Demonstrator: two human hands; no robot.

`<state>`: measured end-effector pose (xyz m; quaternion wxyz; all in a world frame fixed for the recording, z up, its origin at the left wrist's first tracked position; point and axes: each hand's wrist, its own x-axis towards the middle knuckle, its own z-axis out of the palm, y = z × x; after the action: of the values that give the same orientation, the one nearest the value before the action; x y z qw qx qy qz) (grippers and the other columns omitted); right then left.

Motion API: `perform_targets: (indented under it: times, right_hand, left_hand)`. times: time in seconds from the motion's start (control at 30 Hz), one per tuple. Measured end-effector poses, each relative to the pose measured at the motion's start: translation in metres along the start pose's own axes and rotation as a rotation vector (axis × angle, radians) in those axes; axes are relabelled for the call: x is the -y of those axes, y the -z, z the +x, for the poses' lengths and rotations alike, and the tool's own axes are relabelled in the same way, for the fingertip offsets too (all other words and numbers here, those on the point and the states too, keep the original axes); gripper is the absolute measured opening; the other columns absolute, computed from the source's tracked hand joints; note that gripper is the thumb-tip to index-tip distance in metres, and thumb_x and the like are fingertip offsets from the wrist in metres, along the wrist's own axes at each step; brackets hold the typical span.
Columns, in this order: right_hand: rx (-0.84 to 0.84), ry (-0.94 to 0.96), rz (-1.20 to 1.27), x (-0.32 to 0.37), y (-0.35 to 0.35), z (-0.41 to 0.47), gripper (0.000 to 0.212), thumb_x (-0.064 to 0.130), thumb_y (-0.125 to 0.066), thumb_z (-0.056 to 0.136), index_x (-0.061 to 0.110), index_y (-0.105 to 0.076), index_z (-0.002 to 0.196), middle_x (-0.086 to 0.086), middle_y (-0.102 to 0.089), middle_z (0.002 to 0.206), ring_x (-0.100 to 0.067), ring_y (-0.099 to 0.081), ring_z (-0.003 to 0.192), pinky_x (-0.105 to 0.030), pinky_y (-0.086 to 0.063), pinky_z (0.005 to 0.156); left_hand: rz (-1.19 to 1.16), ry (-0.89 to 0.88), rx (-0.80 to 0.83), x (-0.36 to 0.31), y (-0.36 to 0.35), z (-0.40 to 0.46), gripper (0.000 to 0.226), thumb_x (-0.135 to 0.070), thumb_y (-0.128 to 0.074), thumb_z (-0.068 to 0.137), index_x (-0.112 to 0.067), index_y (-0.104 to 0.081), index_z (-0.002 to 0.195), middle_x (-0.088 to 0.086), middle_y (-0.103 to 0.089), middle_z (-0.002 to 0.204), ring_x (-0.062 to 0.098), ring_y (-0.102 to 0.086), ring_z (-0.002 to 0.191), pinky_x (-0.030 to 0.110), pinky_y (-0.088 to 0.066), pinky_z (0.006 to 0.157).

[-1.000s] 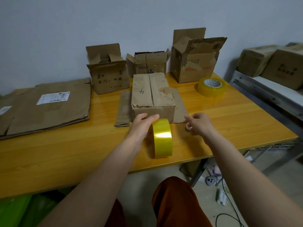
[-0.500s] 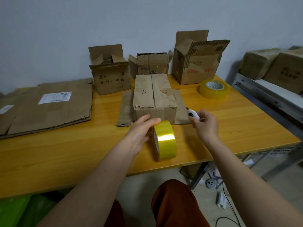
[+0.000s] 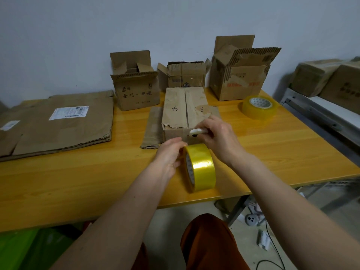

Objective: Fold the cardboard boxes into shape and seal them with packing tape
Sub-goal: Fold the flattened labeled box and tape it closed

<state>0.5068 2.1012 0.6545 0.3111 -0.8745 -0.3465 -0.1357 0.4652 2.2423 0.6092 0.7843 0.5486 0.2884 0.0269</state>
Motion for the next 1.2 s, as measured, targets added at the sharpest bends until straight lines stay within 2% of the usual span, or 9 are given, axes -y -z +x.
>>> perform_targets:
  times: [0.23, 0.37, 0.53, 0.73, 0.8, 0.93, 1.0, 1.1, 1.2]
  right_hand:
    - [0.053, 0.069, -0.048, 0.002, -0.004, 0.006, 0.017, 0.006, -0.064, 0.086, 0.011, -0.068, 0.101, 0.004, -0.051, 0.093, -0.011, -0.050, 0.085, -0.022, -0.040, 0.070]
    - [0.029, 0.011, -0.020, -0.010, -0.003, 0.005, 0.015, 0.005, -0.067, 0.084, 0.011, -0.069, 0.097, 0.001, -0.056, 0.091, -0.013, -0.051, 0.082, -0.018, -0.036, 0.065]
    - [0.040, -0.305, 0.020, -0.056, 0.004, -0.020, 0.012, 0.010, -0.070, 0.083, 0.015, -0.069, 0.093, 0.000, -0.062, 0.089, -0.019, -0.058, 0.085, -0.028, -0.041, 0.067]
    - [0.206, -0.647, 0.000, -0.087, -0.003, -0.039, 0.024, 0.023, -0.071, 0.083, 0.013, -0.061, 0.102, -0.010, -0.063, 0.109, -0.026, -0.057, 0.098, -0.036, -0.047, 0.077]
    - [0.106, -0.580, -0.118, -0.081, -0.002, -0.034, 0.034, 0.034, -0.072, 0.082, 0.014, -0.061, 0.108, -0.009, -0.055, 0.114, -0.026, -0.050, 0.108, -0.033, -0.042, 0.081]
    - [-0.174, -0.161, -0.230, -0.042, -0.008, -0.005, 0.039, 0.037, -0.066, 0.085, 0.016, -0.061, 0.118, -0.009, -0.050, 0.121, -0.024, -0.044, 0.115, -0.026, -0.035, 0.089]
    - [-0.057, -0.074, -0.188, -0.029, -0.017, 0.016, 0.049, 0.041, -0.063, 0.086, 0.020, -0.053, 0.130, -0.007, -0.044, 0.136, -0.024, -0.037, 0.127, -0.033, -0.035, 0.102]
    - [0.189, -0.134, -0.199, -0.031, -0.028, 0.032, 0.059, 0.042, -0.059, 0.089, 0.028, -0.039, 0.142, -0.003, -0.031, 0.150, -0.025, -0.022, 0.139, -0.044, -0.027, 0.114]
    - [0.203, -0.148, -0.137, -0.040, -0.033, 0.032, 0.061, 0.034, -0.062, 0.089, 0.028, -0.036, 0.144, -0.001, -0.028, 0.152, -0.024, -0.016, 0.141, -0.045, -0.020, 0.117]
  left_hand:
    - [-0.010, 0.005, 0.012, -0.001, 0.001, 0.000, 0.033, -0.005, -0.062, 0.086, -0.017, -0.061, 0.117, 0.009, -0.066, 0.109, 0.023, -0.060, 0.105, 0.033, -0.051, 0.079]
    - [-0.024, 0.006, 0.008, -0.001, 0.002, 0.001, 0.032, -0.002, -0.063, 0.085, -0.016, -0.062, 0.114, 0.009, -0.066, 0.106, 0.023, -0.061, 0.103, 0.032, -0.052, 0.080]
    - [0.007, 0.008, 0.012, -0.001, 0.003, 0.004, 0.034, -0.003, -0.064, 0.085, -0.016, -0.061, 0.117, 0.010, -0.063, 0.113, 0.025, -0.057, 0.111, 0.038, -0.050, 0.093]
    - [-0.016, 0.033, 0.019, -0.002, 0.004, 0.005, 0.027, -0.003, -0.065, 0.084, -0.019, -0.063, 0.105, 0.011, -0.064, 0.111, 0.025, -0.059, 0.108, 0.033, -0.053, 0.076]
    - [-0.020, 0.038, 0.024, -0.003, 0.004, 0.004, 0.028, -0.003, -0.065, 0.084, -0.019, -0.063, 0.106, 0.010, -0.065, 0.109, 0.024, -0.060, 0.106, 0.032, -0.052, 0.074]
    - [-0.010, 0.038, 0.026, -0.003, 0.005, 0.004, 0.030, -0.004, -0.066, 0.083, -0.017, -0.062, 0.110, 0.010, -0.066, 0.109, 0.024, -0.061, 0.104, 0.033, -0.052, 0.076]
    - [-0.015, 0.040, 0.025, -0.003, 0.005, 0.004, 0.030, -0.004, -0.067, 0.083, -0.017, -0.062, 0.110, 0.010, -0.067, 0.107, 0.024, -0.062, 0.103, 0.037, -0.053, 0.084]
    - [-0.015, 0.042, 0.028, -0.004, 0.005, 0.004, 0.029, -0.003, -0.068, 0.082, -0.015, -0.061, 0.109, 0.012, -0.067, 0.109, 0.026, -0.062, 0.106, 0.041, -0.051, 0.094]
    - [0.002, 0.044, 0.034, -0.005, 0.007, 0.003, 0.025, -0.003, -0.069, 0.082, -0.013, -0.062, 0.104, 0.014, -0.065, 0.113, 0.028, -0.059, 0.111, 0.043, -0.047, 0.099]
